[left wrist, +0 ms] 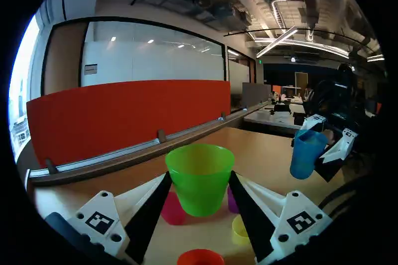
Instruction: Pour water
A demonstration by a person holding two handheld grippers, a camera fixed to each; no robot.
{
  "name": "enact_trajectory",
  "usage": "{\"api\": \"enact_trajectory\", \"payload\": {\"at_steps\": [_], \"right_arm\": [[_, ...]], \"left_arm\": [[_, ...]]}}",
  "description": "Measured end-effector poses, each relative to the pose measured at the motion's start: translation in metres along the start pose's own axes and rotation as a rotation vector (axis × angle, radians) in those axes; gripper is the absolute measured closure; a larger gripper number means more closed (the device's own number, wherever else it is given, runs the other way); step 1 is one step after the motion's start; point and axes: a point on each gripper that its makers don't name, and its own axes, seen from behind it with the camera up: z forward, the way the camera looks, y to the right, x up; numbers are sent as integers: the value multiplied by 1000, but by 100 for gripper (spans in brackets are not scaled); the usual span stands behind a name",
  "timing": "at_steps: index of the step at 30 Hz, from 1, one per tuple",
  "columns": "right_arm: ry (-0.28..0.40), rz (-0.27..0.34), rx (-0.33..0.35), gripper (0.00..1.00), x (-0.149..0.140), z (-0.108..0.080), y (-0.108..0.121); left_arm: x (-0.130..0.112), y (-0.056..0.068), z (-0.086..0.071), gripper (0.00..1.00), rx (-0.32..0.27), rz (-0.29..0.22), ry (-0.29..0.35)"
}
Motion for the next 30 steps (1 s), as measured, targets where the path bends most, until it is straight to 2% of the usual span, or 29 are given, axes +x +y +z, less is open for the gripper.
{"api": "enact_trajectory", "payload": {"at_steps": [11,20,30], "right_arm": [[26,-5,23,12,12,7,-2],[62,0,42,11,23,13,-6],[95,-7,52,12,33,16,-8]], "left_arm": [[-9,1,-24,16,29,0,-4],[-16,3,-41,16,51,-31,8],[-21,9,-53,16,59,-55,13]]}}
